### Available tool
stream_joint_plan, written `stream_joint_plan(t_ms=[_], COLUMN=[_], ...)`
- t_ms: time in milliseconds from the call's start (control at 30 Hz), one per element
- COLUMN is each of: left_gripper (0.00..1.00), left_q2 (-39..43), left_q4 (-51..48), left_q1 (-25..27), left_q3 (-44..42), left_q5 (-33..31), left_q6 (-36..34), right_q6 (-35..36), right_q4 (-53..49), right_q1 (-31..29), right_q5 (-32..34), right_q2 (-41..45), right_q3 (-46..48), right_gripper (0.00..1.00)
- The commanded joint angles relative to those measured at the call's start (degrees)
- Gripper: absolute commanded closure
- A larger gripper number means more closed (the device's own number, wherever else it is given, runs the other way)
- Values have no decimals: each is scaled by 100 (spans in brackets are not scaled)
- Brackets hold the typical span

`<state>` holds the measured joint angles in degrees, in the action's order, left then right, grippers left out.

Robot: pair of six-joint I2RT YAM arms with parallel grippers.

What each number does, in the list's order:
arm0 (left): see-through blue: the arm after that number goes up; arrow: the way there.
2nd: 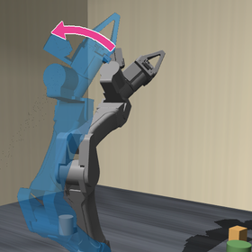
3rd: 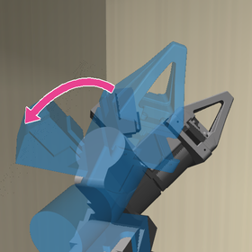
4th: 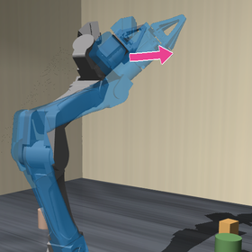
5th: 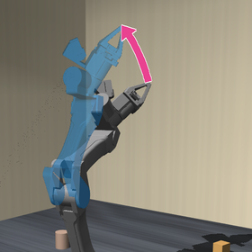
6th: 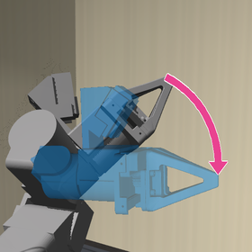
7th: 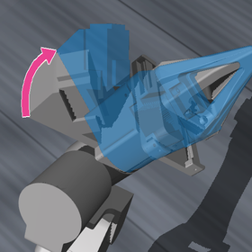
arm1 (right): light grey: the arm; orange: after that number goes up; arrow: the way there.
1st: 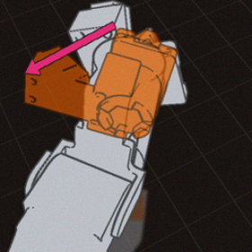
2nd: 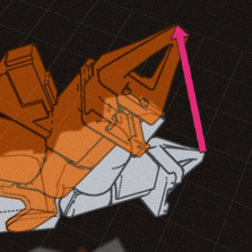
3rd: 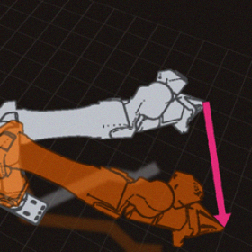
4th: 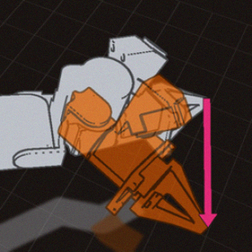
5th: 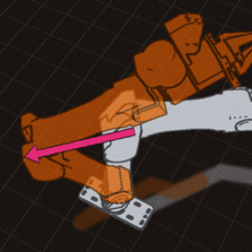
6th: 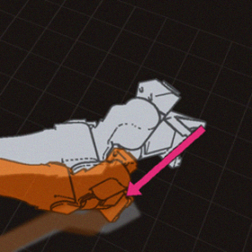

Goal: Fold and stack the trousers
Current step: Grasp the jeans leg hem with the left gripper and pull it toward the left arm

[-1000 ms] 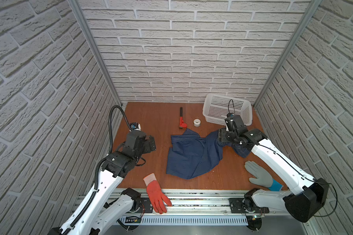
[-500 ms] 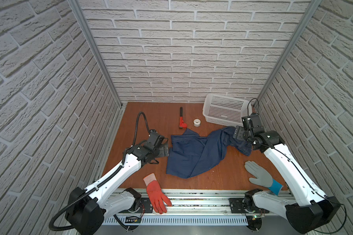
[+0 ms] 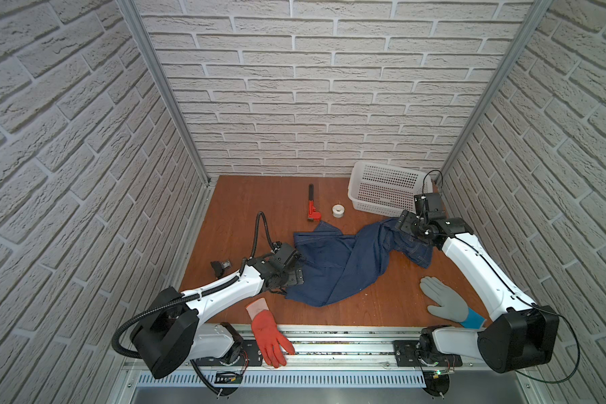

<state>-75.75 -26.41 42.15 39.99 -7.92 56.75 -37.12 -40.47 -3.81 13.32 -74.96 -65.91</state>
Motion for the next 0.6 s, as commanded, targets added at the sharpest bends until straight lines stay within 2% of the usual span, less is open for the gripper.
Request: stream_joint_plan(t_ms=[0,133,233,333,467,567], left_gripper=[15,42,70,98,100,100], left_q2=[-482,-921,-1094,-897,144,1089], left_q4=[647,987,1116,1018,470,-342], left_q1=[29,-42,-86,-216,-585,-1168], left_q3=[-14,-84,-73,-44,64,452], left_q5=[190,377,513,480,166,-61], left_q6=[134,187,118,-32,-392,-857], right_q6=[-124,-222,-318,-422,-456,-484], right_q4=[333,451,601,754,814,796], right_q1=[197,467,671,801,886,925], right_q5=[-268,-598,-835,-1016,-1043,-1009], right_q2=[-45,-77,-65,-66,-50,-10], right_q3=[142,372,616,830,947,931], right_gripper=[14,14,15,16,16,16])
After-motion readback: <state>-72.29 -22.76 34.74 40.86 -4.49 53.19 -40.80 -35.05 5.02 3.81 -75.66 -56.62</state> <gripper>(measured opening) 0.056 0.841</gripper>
